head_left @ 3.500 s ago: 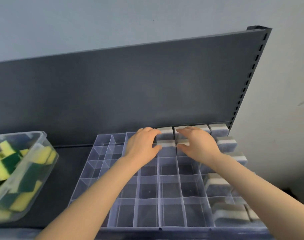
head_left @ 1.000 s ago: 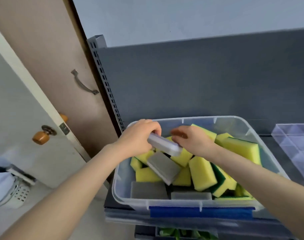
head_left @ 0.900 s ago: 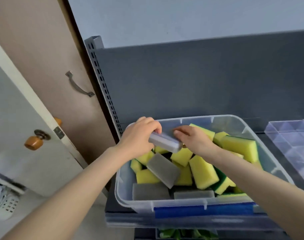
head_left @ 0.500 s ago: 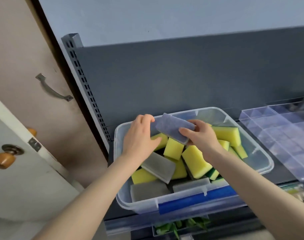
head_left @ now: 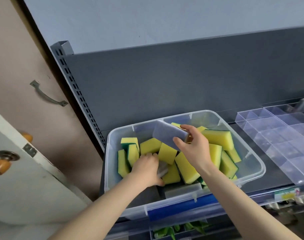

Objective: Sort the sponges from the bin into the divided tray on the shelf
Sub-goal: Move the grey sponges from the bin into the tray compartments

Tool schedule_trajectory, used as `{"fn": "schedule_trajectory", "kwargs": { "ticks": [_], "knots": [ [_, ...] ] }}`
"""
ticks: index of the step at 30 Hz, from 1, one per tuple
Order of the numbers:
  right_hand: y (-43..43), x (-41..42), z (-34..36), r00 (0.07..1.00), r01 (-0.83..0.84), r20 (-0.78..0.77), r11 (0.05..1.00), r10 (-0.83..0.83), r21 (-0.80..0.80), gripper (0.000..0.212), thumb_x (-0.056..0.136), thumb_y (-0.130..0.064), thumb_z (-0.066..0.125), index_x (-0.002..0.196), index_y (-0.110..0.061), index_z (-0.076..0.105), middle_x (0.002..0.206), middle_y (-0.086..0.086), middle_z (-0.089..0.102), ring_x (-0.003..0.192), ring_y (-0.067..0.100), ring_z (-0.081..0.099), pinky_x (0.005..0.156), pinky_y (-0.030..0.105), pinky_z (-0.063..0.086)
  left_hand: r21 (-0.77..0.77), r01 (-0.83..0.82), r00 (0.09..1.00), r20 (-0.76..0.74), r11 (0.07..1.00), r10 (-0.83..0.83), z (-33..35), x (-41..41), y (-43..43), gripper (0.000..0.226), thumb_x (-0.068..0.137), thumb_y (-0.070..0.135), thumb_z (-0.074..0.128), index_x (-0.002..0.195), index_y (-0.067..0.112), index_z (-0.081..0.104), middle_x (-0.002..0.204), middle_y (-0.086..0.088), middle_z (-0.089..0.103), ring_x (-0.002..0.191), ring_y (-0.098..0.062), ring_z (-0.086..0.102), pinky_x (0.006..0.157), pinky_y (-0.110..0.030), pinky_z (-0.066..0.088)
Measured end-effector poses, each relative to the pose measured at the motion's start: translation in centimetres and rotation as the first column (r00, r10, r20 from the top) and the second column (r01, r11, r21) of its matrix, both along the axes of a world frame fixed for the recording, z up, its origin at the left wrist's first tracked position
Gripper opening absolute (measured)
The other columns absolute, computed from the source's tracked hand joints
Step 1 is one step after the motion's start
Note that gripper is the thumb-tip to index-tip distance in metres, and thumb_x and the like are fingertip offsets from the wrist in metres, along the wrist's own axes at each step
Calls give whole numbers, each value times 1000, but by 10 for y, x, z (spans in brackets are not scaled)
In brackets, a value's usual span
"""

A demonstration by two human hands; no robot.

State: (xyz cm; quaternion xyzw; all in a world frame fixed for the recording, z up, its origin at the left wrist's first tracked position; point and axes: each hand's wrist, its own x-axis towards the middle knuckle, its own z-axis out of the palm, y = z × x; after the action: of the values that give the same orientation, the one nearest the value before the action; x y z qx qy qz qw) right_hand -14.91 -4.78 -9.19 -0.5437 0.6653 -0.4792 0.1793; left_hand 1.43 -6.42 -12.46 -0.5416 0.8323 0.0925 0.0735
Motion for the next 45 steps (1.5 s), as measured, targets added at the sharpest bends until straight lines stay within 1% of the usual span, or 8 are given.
{"fn": "schedule_trajectory", "kwargs": {
  "ticks": [5, 8, 11, 13, 22, 30, 38, 45],
  "knots": [
    [-1, 0, -3, 1000, 7, -23, 1000, -7, 8, 48, 75, -26, 72, 120, -27, 56, 94, -18, 57, 81, 3, 52, 68, 14, 39, -21, -131, 974, -191, 991, 125, 8, 11, -12, 28, 69, 42, 64, 85, 20, 56, 88, 3, 46, 84, -20, 52, 59, -30, 37],
    [-2, 0, -4, 998, 27, -51, 1000, -27, 1, 51, 74, -24, 73, 122, -26, 54, 95, -19, 55, 84, 3, 51, 72, 18, 39, -1, -195, 941, -282, 981, 187, 6, 22, -19, 33, 73, 46, 65, 92, 21, 57, 93, 6, 53, 88, -21, 55, 66, -34, 47],
    [-3, -1, -3, 998, 32, -53, 999, -32, 1, 52, 74, -21, 74, 122, -26, 53, 96, -16, 55, 85, 5, 51, 72, 20, 40, -3, -273, 897, -361, 962, 253, 9, 30, -24, 44, 74, 53, 66, 107, 27, 55, 100, 9, 57, 93, -20, 55, 64, -29, 40],
    [-2, -1, -2, 998, 33, -53, 999, -33, -1, 50, 74, -20, 74, 119, -26, 54, 96, -14, 57, 86, 8, 54, 71, 20, 41, -33, -312, 858, -438, 949, 267, 13, 34, -25, 33, 73, 53, 68, 89, 30, 50, 84, 13, 55, 81, -18, 53, 56, -29, 38],
    [7, -3, 0, 996, 17, -89, 999, -21, -45, 41, 77, -17, 71, 114, -25, 56, 102, -7, 63, 91, 15, 58, 74, 31, 51, -38, -432, 540, -811, 901, 224, 18, 44, -27, 38, 70, 39, 72, 99, 40, 48, 85, 20, 57, 80, 5, 54, 54, -9, 39],
    [9, -4, 5, 998, -64, 12, 993, 65, -96, 47, 82, -9, 68, 126, -17, 54, 116, -1, 62, 110, 17, 56, 94, 37, 48, -121, -419, 541, -829, 900, 140, 27, 33, -29, 42, 71, 38, 73, 98, 49, 42, 89, 28, 56, 80, 2, 54, 57, -11, 37],
    [26, -70, 36, 999, -12, -32, 992, 8, -127, 39, 77, -21, 73, 112, -26, 58, 92, -17, 60, 83, -2, 54, 69, 5, 40, -307, -288, 628, -775, 907, -63, 82, -18, -30, 39, 70, 26, 76, 99, 31, 51, 91, 15, 60, 80, -11, 56, 62, -26, 43],
    [55, -186, 67, 993, 19, -113, 987, -38, -158, 40, 76, -18, 74, 112, -27, 60, 96, -18, 62, 90, 6, 58, 75, 21, 42, -371, -149, 635, -746, 916, -199, 120, -135, -3, 45, 77, 25, 73, 118, 28, 55, 112, 11, 61, 95, -10, 55, 77, -26, 46]
  ]
}}
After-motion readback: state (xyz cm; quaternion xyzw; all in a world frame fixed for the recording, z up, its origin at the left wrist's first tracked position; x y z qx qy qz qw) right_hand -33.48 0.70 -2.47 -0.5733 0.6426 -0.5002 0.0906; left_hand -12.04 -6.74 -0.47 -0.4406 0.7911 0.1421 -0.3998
